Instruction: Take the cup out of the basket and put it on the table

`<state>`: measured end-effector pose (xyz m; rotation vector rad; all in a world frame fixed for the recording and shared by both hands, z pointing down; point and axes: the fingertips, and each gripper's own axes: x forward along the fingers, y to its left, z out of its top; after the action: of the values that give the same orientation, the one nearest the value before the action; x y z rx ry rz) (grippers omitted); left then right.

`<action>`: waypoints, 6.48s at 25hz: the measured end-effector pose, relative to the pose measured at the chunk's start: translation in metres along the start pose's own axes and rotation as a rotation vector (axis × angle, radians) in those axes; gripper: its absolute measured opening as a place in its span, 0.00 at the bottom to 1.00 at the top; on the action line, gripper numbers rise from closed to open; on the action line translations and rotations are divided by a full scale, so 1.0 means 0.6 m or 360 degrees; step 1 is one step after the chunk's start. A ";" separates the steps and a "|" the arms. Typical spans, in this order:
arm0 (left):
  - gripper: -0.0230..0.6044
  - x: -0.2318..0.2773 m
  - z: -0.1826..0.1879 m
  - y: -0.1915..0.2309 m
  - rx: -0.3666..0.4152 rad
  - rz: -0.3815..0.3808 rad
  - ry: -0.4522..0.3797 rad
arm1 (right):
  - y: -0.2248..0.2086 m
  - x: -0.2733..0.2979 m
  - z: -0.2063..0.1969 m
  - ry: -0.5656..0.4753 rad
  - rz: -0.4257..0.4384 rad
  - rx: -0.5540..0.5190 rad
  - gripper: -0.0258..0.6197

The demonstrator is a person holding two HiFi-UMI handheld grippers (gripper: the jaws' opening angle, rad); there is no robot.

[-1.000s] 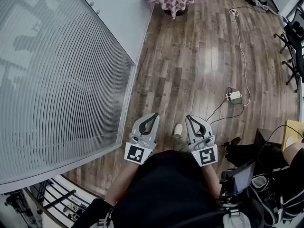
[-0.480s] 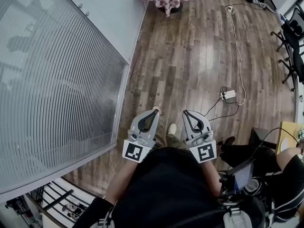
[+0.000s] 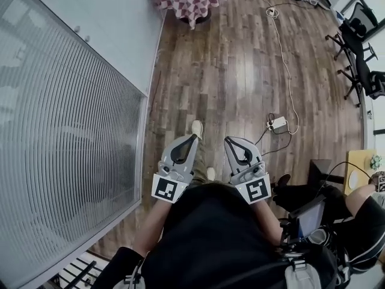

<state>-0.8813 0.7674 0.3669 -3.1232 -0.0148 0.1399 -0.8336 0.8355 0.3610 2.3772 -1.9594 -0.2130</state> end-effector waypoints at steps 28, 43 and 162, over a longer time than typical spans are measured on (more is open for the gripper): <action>0.05 0.397 -0.010 0.377 0.0214 -0.0301 -0.0043 | -0.294 0.474 -0.063 0.0076 -0.0007 -0.0092 0.06; 0.05 0.535 -0.044 0.505 0.0148 -0.0245 -0.0012 | -0.428 0.629 -0.107 0.0088 -0.0014 -0.0105 0.06; 0.05 1.547 -0.217 1.600 0.0047 0.0942 0.0348 | -1.370 2.004 -0.649 0.0954 0.1599 -0.0637 0.27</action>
<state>0.0631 -0.1852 0.3989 -2.9846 0.8989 -0.1956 0.2436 -0.2012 0.5537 0.8769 -2.1964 0.1371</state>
